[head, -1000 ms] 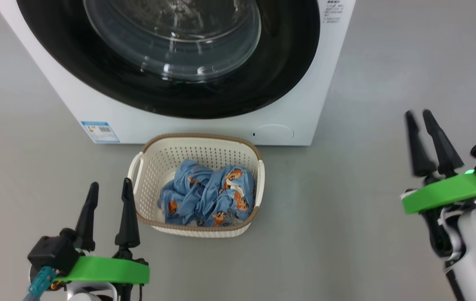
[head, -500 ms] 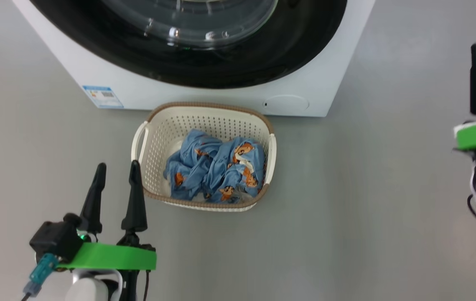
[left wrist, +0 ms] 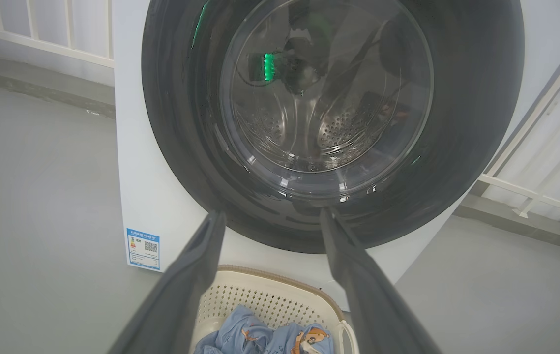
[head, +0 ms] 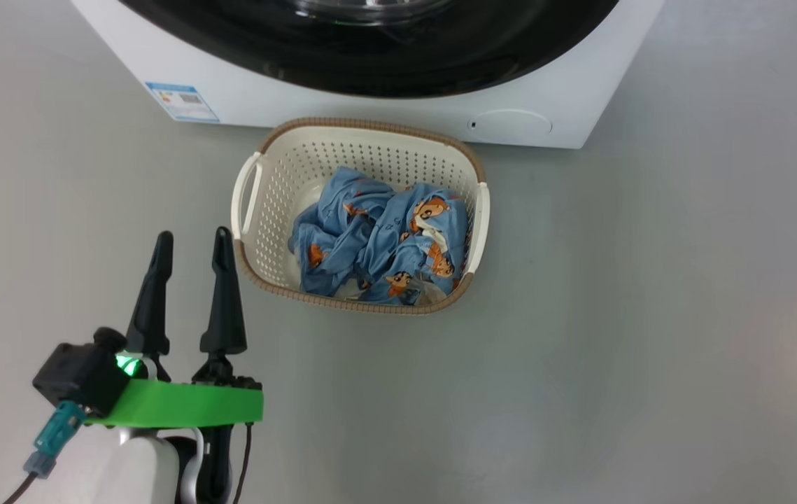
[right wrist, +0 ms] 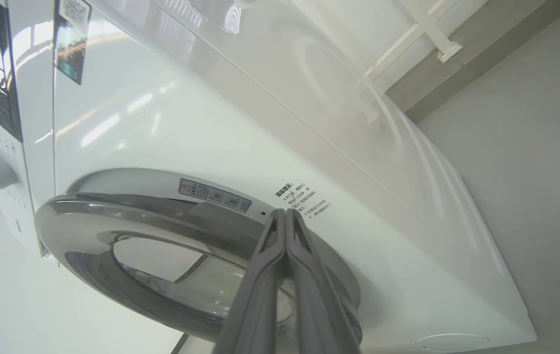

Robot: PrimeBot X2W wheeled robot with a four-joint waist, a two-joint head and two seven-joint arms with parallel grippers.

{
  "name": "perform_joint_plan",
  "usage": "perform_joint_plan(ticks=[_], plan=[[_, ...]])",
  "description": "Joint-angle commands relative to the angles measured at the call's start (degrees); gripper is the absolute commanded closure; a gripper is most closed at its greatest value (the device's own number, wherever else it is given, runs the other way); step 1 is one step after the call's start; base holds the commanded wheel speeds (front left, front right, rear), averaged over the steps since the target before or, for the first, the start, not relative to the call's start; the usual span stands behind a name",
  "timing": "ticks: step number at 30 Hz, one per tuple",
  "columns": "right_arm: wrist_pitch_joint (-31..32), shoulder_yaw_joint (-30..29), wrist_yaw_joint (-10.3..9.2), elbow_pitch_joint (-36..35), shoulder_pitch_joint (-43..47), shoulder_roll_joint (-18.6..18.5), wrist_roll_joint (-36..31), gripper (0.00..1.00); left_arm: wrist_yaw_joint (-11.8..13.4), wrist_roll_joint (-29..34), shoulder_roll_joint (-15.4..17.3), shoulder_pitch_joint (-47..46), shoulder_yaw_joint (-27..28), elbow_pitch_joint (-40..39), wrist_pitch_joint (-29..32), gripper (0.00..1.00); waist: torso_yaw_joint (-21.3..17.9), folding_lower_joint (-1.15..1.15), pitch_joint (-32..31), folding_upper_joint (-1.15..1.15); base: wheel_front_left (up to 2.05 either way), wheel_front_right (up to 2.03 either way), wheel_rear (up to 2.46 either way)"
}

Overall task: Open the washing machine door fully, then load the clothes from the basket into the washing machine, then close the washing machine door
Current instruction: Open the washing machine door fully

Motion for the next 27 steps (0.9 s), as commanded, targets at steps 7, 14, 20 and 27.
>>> perform_joint_plan(ticks=[7,14,20,27], plan=[[8.43,0.11,0.09,2.19,-6.42,-1.36,9.28,1.0,0.21,0.84,0.63,-2.06,1.12,-2.22,-0.37,0.0,1.6,0.0,2.04,0.0,0.0,0.0,0.0],[18.14,-0.95,0.09,5.74,-13.0,-1.78,15.79,1.0,0.52,0.12,0.63,-2.55,0.41,-2.45,-0.37,0.0,3.42,0.0,3.64,0.0,0.0,0.0,0.0],[25.81,-1.52,0.09,10.08,-18.3,-1.11,20.08,1.0,0.96,-0.87,0.63,-2.71,-0.31,-2.46,-0.37,0.0,4.86,0.0,4.35,0.0,0.0,0.0,0.0],[32.49,1.2,0.09,17.1,-25.66,-1.28,19.93,1.0,1.43,-2.11,0.63,-2.75,-1.18,-2.63,-0.37,0.0,6.34,0.0,5.23,0.0,0.0,0.0,0.0]])
